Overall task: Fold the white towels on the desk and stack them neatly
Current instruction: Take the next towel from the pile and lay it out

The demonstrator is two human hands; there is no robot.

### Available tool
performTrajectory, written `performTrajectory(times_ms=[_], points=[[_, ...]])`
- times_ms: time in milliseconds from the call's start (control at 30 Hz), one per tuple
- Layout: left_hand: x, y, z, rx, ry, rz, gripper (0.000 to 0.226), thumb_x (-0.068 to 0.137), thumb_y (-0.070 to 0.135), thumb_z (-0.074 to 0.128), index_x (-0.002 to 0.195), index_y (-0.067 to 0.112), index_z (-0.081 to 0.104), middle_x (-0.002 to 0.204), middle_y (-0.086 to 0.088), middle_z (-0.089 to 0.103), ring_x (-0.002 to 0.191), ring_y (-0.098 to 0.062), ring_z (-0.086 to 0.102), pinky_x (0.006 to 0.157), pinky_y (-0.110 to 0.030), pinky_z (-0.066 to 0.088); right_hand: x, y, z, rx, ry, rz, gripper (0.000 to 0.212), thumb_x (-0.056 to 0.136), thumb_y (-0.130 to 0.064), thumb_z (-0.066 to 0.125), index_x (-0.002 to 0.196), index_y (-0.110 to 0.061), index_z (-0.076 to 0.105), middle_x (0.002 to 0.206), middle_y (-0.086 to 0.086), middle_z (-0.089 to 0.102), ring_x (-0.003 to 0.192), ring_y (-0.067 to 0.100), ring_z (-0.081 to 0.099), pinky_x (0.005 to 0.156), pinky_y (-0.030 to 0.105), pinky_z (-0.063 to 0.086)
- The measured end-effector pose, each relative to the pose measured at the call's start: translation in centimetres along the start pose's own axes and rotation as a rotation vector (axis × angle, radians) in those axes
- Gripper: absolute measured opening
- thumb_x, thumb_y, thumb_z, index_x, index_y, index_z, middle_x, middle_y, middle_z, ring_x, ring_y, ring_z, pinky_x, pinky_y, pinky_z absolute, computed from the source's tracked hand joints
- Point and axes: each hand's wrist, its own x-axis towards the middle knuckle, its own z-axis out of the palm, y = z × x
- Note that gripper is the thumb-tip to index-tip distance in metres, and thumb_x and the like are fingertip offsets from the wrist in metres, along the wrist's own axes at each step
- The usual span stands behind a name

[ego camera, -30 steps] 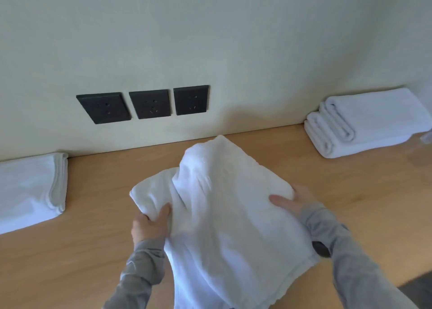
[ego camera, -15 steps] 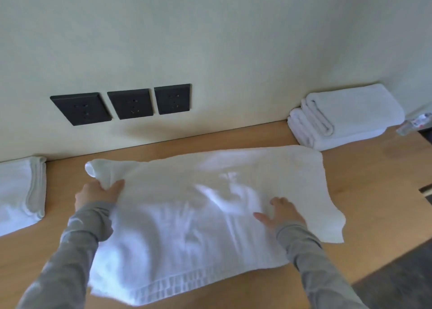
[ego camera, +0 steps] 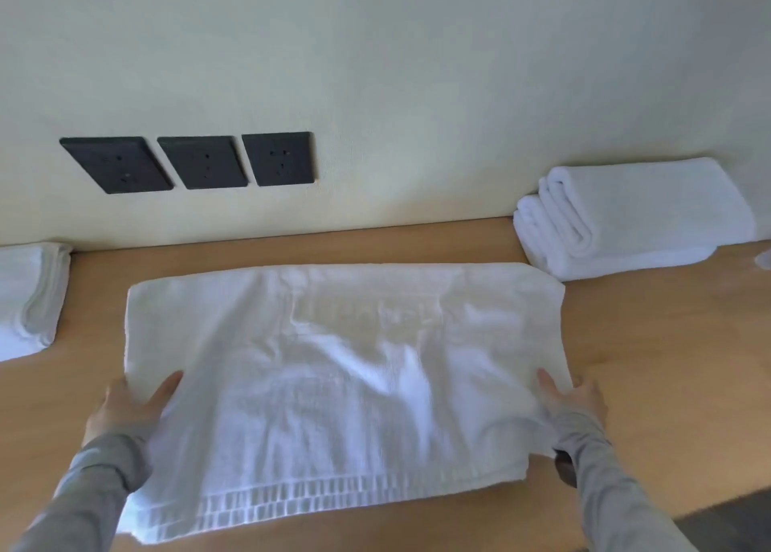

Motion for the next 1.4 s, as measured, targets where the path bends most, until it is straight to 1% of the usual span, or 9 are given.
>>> performTrajectory(times_ms=[133, 267, 400, 600, 700, 867, 1067, 1233, 1400], points=[[-2.8, 0.2, 1.8, 0.009, -0.012, 0.014, 0.076, 0.079, 0.063, 0.054, 0.128, 0.007, 0.04, 0.123, -0.027, 0.054, 0.104, -0.049, 0.052, 0.084, -0.046, 0.04, 2.0, 0.1, -0.1, -0.059, -0.123, -0.031, 0.078, 0.073, -0.053, 0.07, 0.127, -0.001, 0.046, 0.126, 0.019, 0.054, 0.116, 0.038, 0.05, 0.1, 0.047, 0.041], [-6.2, 0.9, 2.7, -0.03, -0.014, 0.022, 0.097, 0.054, 0.077, 0.051, 0.127, 0.015, 0.038, 0.115, -0.021, 0.057, 0.096, -0.043, 0.055, 0.077, -0.042, 0.041, 3.1, -1.1, 0.4, -0.016, -0.292, -0.082, 0.066, 0.074, -0.041, 0.074, 0.121, 0.0, 0.052, 0.117, 0.019, 0.061, 0.105, 0.038, 0.057, 0.09, 0.041, 0.045], [-7.2, 1.2, 1.5, 0.046, 0.043, 0.068, 0.09, 0.052, 0.072, 0.061, 0.121, 0.021, 0.035, 0.103, -0.018, 0.058, 0.087, -0.04, 0.056, 0.076, -0.046, 0.047, 3.5, -2.9, -0.8, 0.007, -0.411, -0.197, 0.041, 0.081, -0.024, 0.072, 0.104, 0.007, 0.06, 0.107, 0.024, 0.065, 0.087, 0.033, 0.058, 0.08, 0.035, 0.042], [-4.6, -1.7, -0.3, 0.14, 0.197, 0.114, 0.073, 0.05, 0.079, 0.062, 0.095, 0.03, 0.031, 0.097, -0.016, 0.06, 0.078, -0.04, 0.058, 0.069, -0.049, 0.051, 5.8, -6.8, -6.8, -0.043, -0.244, -0.473, 0.048, 0.078, -0.015, 0.073, 0.121, -0.003, 0.056, 0.118, 0.019, 0.061, 0.105, 0.034, 0.056, 0.086, 0.032, 0.04], [-3.6, -2.9, 0.9, 0.132, 0.243, 0.107, 0.084, 0.04, 0.085, 0.055, 0.096, 0.027, 0.032, 0.098, -0.019, 0.055, 0.083, -0.044, 0.055, 0.074, -0.055, 0.048, 6.2, -7.5, -6.9, -0.178, -0.192, -0.404, 0.055, 0.071, -0.022, 0.079, 0.116, -0.003, 0.054, 0.118, 0.018, 0.059, 0.103, 0.031, 0.055, 0.083, 0.03, 0.042], [-3.9, -4.1, 2.1, 0.187, 0.178, 0.005, 0.12, 0.035, 0.086, 0.054, 0.133, 0.025, 0.022, 0.124, -0.022, 0.043, 0.112, -0.047, 0.041, 0.093, -0.06, 0.038, 6.3, -3.4, -5.0, -0.169, -0.383, -0.139, 0.077, 0.076, -0.033, 0.075, 0.135, -0.002, 0.037, 0.134, 0.021, 0.047, 0.121, 0.04, 0.046, 0.1, 0.046, 0.04], [-6.0, -4.8, 1.5, 0.112, 0.132, -0.035, 0.12, 0.043, 0.077, 0.059, 0.142, 0.026, 0.015, 0.135, -0.022, 0.037, 0.122, -0.045, 0.034, 0.101, -0.06, 0.032, 5.6, 1.3, -3.9, -0.14, -0.277, -0.081, 0.076, 0.078, -0.033, 0.072, 0.137, -0.003, 0.035, 0.133, 0.023, 0.047, 0.119, 0.041, 0.046, 0.099, 0.048, 0.039], [-6.9, -4.6, 1.3, -0.009, 0.102, -0.005, 0.108, 0.05, 0.069, 0.058, 0.142, 0.023, 0.026, 0.132, -0.023, 0.042, 0.121, -0.045, 0.037, 0.103, -0.055, 0.032, 1.4, 0.8, -2.3, -0.27, 0.138, -0.482, 0.064, 0.075, -0.021, 0.073, 0.131, -0.005, 0.046, 0.126, 0.023, 0.051, 0.117, 0.041, 0.046, 0.093, 0.054, 0.039], [-6.6, -4.8, 0.1, -0.083, 0.063, -0.004, 0.079, 0.078, 0.049, 0.067, 0.141, 0.015, 0.035, 0.131, -0.024, 0.044, 0.121, -0.042, 0.04, 0.105, -0.049, 0.033, -9.5, -4.6, 5.1, -0.22, -0.004, -1.049, 0.043, 0.07, 0.0, 0.075, 0.111, 0.001, 0.063, 0.112, 0.022, 0.063, 0.106, 0.043, 0.057, 0.088, 0.053, 0.043]])
